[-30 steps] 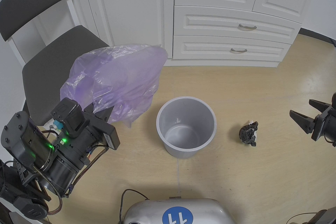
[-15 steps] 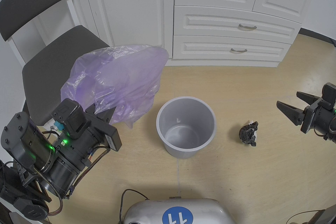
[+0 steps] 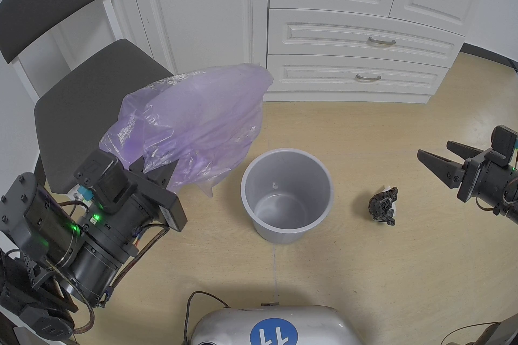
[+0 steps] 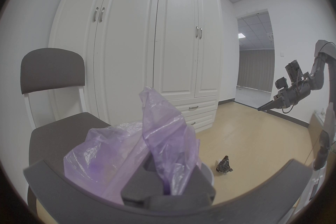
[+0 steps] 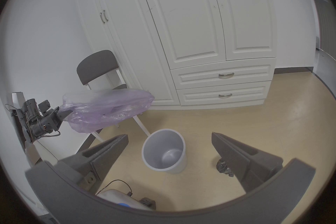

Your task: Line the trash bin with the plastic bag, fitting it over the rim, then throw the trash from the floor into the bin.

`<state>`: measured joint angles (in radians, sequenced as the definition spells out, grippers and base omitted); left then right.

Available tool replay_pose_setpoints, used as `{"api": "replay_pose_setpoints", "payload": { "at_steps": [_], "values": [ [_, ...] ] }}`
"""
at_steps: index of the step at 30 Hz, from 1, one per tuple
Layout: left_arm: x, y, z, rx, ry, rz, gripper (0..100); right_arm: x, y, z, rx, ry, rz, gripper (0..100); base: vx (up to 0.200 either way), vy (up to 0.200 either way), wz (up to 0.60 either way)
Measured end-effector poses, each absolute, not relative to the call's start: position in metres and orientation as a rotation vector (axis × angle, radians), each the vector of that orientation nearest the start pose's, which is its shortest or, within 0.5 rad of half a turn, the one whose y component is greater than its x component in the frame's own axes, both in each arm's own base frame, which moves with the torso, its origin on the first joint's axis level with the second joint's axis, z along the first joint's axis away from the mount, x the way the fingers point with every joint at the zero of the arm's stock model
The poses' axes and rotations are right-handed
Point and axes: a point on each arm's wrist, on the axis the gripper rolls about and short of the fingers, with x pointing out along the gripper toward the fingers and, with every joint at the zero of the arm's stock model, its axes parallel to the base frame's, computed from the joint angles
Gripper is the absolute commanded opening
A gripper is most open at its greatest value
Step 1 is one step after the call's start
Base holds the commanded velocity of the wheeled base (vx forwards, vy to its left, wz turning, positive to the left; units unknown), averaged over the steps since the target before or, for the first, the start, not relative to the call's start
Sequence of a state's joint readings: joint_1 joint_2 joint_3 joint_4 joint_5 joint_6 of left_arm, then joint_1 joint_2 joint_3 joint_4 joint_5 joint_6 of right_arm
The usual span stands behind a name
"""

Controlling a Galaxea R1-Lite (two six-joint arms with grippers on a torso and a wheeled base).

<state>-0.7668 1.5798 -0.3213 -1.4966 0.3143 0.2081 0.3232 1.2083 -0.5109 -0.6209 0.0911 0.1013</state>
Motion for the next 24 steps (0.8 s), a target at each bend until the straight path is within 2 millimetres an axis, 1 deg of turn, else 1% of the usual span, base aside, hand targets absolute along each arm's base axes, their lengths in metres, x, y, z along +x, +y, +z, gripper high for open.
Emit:
{"api": "replay_pose_setpoints", "payload": {
  "at_steps": [4, 11, 19, 24],
  "values": [
    [0.166, -0.154, 0.182, 0.076, -0.255, -0.436, 0, 0.169, 0.06, 0.215, 0.086, 0.112, 0.416, 100, 0.0, 0.0, 0.0],
    [0.16, -0.158, 0.185, 0.061, -0.273, -0.464, 0, 0.168, 0.068, 0.203, 0.054, 0.155, 0.445, 100, 0.0, 0.0, 0.0],
    [0.145, -0.161, 0.192, 0.031, -0.306, -0.519, 0, 0.175, 0.08, 0.193, 0.048, 0.203, 0.442, 100, 0.0, 0.0, 0.0],
    [0.136, -0.163, 0.195, 0.009, -0.318, -0.559, 0, 0.176, 0.087, 0.192, 0.103, 0.202, 0.465, 100, 0.0, 0.0, 0.0]
  ]
}}
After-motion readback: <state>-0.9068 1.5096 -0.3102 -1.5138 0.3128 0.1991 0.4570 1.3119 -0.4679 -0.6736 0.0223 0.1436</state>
